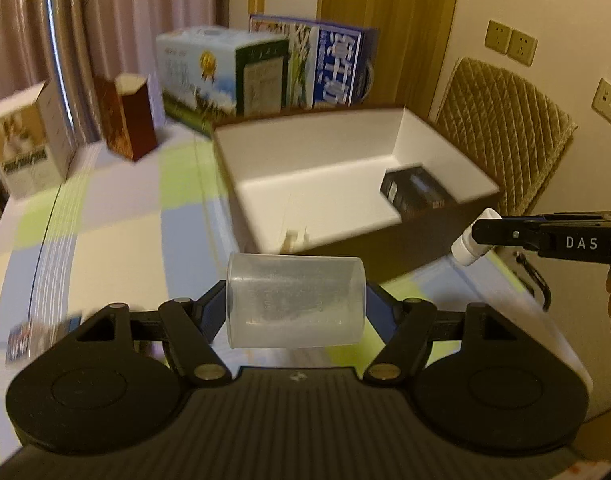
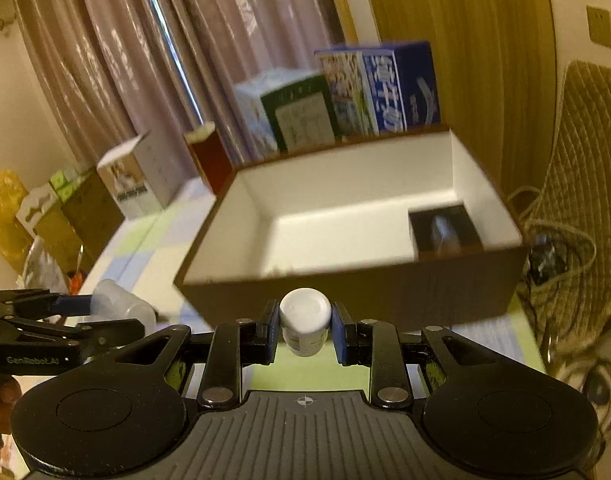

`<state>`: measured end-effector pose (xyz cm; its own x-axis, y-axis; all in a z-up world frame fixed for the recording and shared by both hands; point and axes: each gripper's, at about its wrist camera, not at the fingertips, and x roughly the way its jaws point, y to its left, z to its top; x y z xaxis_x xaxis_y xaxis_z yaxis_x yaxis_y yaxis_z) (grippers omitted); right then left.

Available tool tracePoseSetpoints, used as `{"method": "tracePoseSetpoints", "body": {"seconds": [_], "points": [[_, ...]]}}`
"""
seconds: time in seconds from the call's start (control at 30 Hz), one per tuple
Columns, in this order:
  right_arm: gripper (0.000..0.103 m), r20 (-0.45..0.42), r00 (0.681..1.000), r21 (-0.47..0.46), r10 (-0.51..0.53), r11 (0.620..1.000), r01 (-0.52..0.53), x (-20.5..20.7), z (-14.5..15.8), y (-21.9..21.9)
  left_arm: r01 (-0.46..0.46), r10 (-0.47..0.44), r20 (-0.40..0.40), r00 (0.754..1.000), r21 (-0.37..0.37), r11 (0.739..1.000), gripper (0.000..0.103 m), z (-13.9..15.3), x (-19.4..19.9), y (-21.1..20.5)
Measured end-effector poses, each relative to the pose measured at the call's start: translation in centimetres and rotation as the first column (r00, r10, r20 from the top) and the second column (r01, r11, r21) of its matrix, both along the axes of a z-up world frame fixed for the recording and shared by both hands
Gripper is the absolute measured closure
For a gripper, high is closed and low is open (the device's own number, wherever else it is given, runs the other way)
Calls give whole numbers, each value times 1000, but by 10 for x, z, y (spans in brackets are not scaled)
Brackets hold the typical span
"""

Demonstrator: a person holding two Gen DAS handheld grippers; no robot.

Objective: Organize objects
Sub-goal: 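Carry the cup and bottle into the cardboard box and release both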

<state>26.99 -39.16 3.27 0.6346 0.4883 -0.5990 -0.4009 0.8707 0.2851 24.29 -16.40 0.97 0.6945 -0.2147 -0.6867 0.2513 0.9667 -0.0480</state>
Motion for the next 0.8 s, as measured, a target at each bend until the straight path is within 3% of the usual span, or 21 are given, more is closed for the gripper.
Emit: {"method": "tracePoseSetpoints", "body": {"seconds": [0.2,0.37,0.8], "points": [[79,64,998,6,-3,1000,2,40,16,-1,6,-6,49,999,7,1000,35,15,44,-20],[79,66,998,-3,-7,1000,7,82,15,1,16,-18,61,998,40,999,35,17,85,-38],[79,-34,999,-96,-33,995,30,190,-33,2,-1,7,-51,999,108,994,35,-27,191,-54]]}}
